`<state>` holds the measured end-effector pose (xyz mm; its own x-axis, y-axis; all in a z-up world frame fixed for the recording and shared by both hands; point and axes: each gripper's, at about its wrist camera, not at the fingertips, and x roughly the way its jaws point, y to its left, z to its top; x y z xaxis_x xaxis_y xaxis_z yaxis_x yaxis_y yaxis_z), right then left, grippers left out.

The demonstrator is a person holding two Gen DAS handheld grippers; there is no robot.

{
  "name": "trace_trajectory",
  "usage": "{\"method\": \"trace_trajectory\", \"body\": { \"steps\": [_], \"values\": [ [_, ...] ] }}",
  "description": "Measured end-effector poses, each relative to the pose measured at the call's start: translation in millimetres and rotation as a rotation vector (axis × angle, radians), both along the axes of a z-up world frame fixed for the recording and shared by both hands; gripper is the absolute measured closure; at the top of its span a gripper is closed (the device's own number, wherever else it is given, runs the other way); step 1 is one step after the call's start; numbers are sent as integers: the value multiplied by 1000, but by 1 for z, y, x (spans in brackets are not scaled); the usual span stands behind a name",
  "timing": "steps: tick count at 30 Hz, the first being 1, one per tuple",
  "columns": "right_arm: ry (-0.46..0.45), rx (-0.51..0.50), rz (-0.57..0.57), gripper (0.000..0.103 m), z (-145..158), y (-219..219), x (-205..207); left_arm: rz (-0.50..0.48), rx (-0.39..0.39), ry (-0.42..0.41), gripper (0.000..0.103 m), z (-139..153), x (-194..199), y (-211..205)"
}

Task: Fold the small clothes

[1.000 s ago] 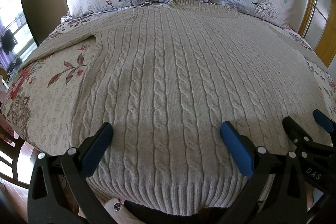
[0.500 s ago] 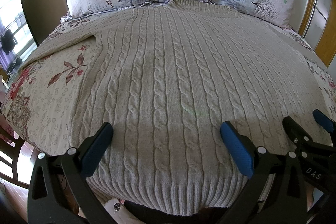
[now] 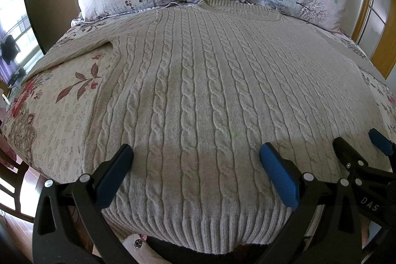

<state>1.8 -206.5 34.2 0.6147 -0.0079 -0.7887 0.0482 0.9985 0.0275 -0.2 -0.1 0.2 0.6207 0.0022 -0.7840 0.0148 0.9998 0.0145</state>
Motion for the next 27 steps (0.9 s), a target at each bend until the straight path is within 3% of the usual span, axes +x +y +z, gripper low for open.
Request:
{"method": "trace_trajectory", "body": {
  "steps": [17,27],
  "values": [
    [26,-1,24,1,0,1,4,-7,1,30,2,3,3,0],
    [27,10,149,1,0,-4,10,-32,14,52,2,4,19,-1]
  ]
}}
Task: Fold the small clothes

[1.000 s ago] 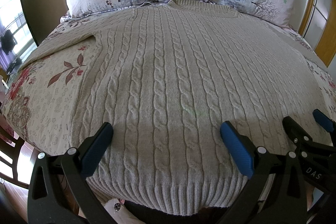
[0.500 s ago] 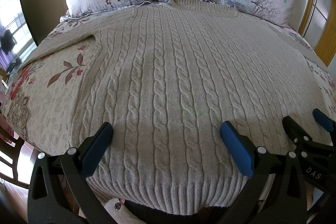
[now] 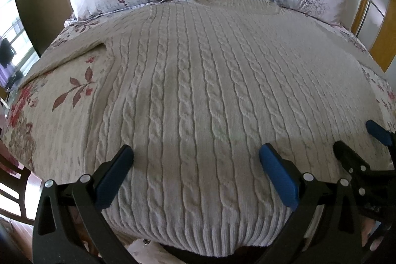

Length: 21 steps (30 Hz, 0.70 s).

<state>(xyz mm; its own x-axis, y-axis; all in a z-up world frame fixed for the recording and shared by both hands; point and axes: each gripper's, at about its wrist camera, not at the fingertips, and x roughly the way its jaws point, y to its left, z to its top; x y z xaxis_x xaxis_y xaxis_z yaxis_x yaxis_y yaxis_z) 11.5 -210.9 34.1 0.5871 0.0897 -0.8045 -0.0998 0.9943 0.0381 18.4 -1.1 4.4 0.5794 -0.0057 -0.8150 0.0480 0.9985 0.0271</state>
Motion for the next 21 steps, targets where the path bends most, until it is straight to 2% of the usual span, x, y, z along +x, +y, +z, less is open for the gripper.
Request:
{"method": "trace_trajectory", "body": {
  "steps": [2,5,8,9,13,17,21],
  "values": [
    [17,14,17,1,1,-4,5,-7,-1,-9,2,3,8,1],
    [34,115,-50,1,11,-33,22,-4,-10,-37,2,12,22,5],
    [11,224,-212,1,24,-88,46,-18,-46,-87,2,28,37,10],
    [13,275,-305,3,27,-120,58,-21,-55,-105,2,33,42,11],
    [31,419,-480,24,26,-196,86,-27,-58,-162,2,53,64,11],
    [70,585,-651,44,7,-262,107,-47,12,-167,2,64,94,1],
    [100,702,-783,50,-15,-306,117,-74,63,-161,2,65,117,-10]
  ]
}}
